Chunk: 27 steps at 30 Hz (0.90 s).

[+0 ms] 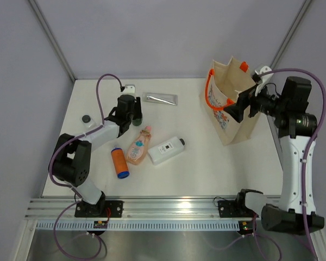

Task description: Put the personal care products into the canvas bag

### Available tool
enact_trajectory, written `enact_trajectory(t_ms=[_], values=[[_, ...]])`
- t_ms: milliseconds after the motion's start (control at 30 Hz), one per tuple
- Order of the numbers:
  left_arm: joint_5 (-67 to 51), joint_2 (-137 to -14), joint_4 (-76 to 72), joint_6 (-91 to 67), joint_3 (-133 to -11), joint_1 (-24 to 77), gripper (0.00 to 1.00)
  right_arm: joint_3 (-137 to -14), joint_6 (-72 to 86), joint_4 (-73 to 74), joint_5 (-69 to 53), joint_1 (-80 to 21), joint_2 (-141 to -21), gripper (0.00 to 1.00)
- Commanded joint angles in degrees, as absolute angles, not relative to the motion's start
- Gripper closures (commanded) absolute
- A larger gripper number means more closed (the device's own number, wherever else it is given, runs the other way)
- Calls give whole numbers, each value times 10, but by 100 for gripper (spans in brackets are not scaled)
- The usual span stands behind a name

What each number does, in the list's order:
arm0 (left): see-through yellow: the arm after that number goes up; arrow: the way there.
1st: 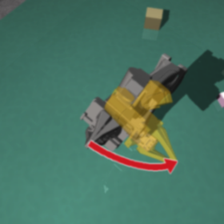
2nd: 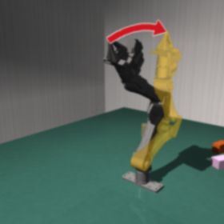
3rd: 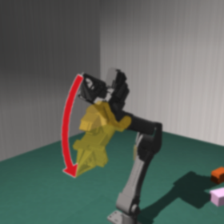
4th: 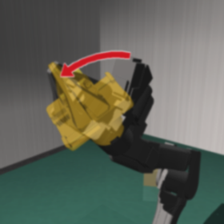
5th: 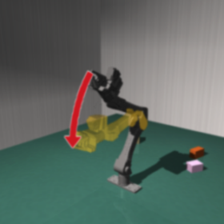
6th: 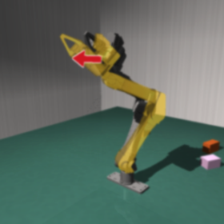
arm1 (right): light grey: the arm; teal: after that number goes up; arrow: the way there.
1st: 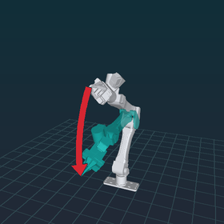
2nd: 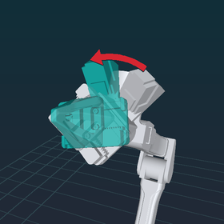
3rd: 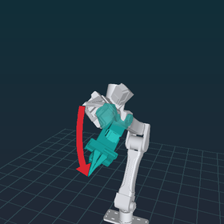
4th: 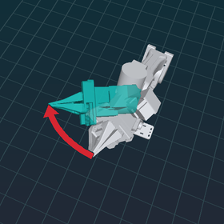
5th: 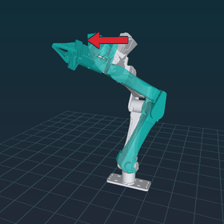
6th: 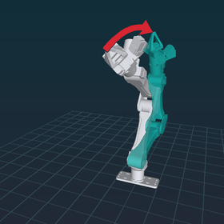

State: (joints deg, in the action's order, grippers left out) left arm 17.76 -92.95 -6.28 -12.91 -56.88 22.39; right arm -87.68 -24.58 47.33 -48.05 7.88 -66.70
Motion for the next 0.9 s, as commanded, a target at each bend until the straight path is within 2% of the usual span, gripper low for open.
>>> enact_trajectory(t_ms=[0,67,200,333,467,500,567,633,667,700,767,867], values=[[135,-950,-124,-108,-602,219,52,-775,-234,414,-555,76,-610,1],[132,-954,-132,-101,-603,219,59,-716,-235,389,-564,76,-586,0],[117,-940,-133,-86,-611,216,94,-656,-238,376,-570,76,-554,1],[32,-882,-142,-63,-604,215,99,-649,-325,456,-619,76,-562,0],[-127,-797,-144,-57,-606,216,100,-669,-477,546,-701,72,-599,0],[-194,-784,-143,-62,-607,216,100,-671,-482,553,-705,52,-609,1],[-252,-763,-153,-98,-608,220,100,-679,-477,552,-688,17,-629,1],[-324,-738,-183,-133,-603,224,100,-671,-426,473,-651,-50,-633,0],[-345,-733,-200,-177,-593,230,100,-650,-339,428,-636,-68,-629,1],[-386,-727,-219,-202,-588,235,100,-636,-298,330,-616,-81,-626,1],[-408,-722,-277,-270,-572,255,100,-600,-145,220,-585,-105,-615,1],[-424,-722,-392,-360,-521,280,100,-577,-17,83,-554,-119,-616,1]])
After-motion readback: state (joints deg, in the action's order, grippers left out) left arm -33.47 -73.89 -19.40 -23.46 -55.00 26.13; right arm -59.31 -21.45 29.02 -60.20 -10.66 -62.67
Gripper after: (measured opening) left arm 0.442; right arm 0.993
